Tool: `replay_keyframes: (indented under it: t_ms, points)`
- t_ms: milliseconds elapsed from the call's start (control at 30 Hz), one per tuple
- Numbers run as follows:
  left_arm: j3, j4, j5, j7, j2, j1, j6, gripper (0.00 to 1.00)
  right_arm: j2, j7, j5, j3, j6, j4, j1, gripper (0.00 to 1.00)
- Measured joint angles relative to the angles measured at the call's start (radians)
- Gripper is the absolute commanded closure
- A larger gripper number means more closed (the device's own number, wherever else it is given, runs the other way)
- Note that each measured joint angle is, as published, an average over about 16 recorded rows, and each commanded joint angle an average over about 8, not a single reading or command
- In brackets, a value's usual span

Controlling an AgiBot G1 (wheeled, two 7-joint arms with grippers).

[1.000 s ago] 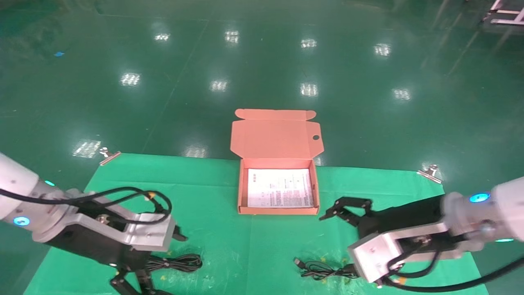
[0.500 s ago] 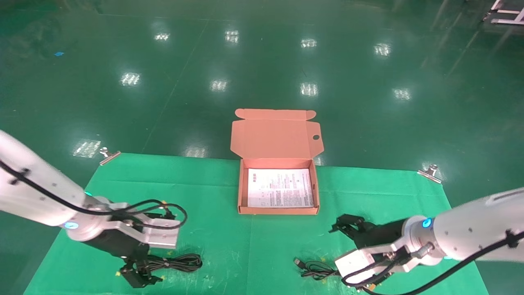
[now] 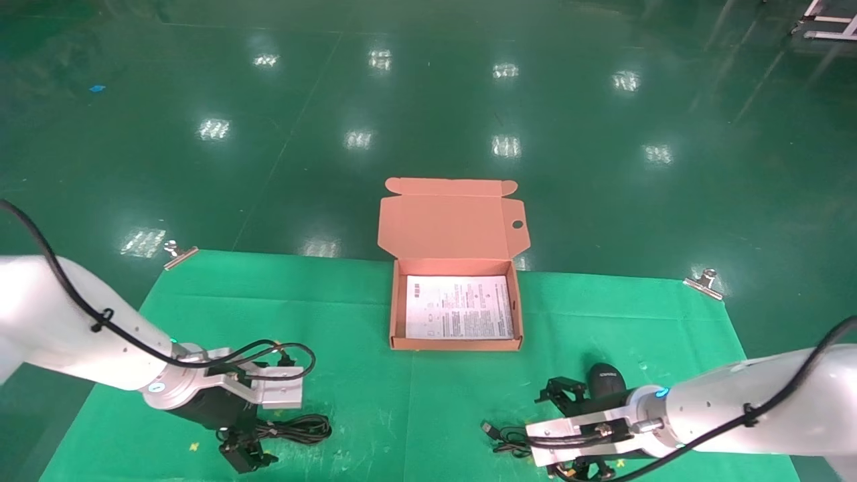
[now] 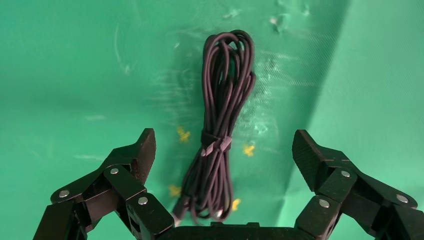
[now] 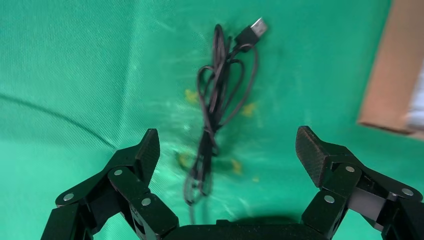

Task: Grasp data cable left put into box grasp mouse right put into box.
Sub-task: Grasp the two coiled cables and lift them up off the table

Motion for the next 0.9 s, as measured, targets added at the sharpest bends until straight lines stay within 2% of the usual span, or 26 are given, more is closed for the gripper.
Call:
replay_keyframes:
  t_ms: [333, 433, 467, 600, 700, 733, 900]
  points:
    - [-0.014, 0.187, -0.017, 0.095, 0.057, 0.014, -0.083, 0.0, -0.065, -0.032, -0.013, 0.004, 0.096, -0.186, 0.005, 0.0]
    - [-0.016, 0.228, -0.018, 0.126, 0.072, 0.013, -0.099, 0.38, -0.076, -0.044, -0.014, 0.007, 0.121, -0.22, 0.008, 0.01]
    - [-0.016, 0.241, -0.018, 0.136, 0.076, 0.012, -0.104, 0.5, -0.079, -0.046, -0.014, 0.008, 0.128, -0.229, 0.01, 0.06]
    - [-0.017, 0.283, -0.018, 0.168, 0.09, 0.01, -0.12, 1.0, -0.086, -0.054, -0.012, 0.015, 0.154, -0.261, 0.015, 0.56]
    - [-0.018, 0.302, -0.02, 0.184, 0.096, 0.009, -0.129, 1.0, -0.088, -0.056, -0.009, 0.019, 0.167, -0.275, 0.018, 0.93]
    - [-0.019, 0.307, -0.021, 0.189, 0.097, 0.009, -0.131, 1.0, -0.088, -0.056, -0.008, 0.021, 0.17, -0.279, 0.019, 1.0]
    - [-0.022, 0.318, -0.025, 0.199, 0.098, 0.008, -0.135, 1.0, -0.088, -0.056, -0.005, 0.025, 0.175, -0.287, 0.022, 1.0]
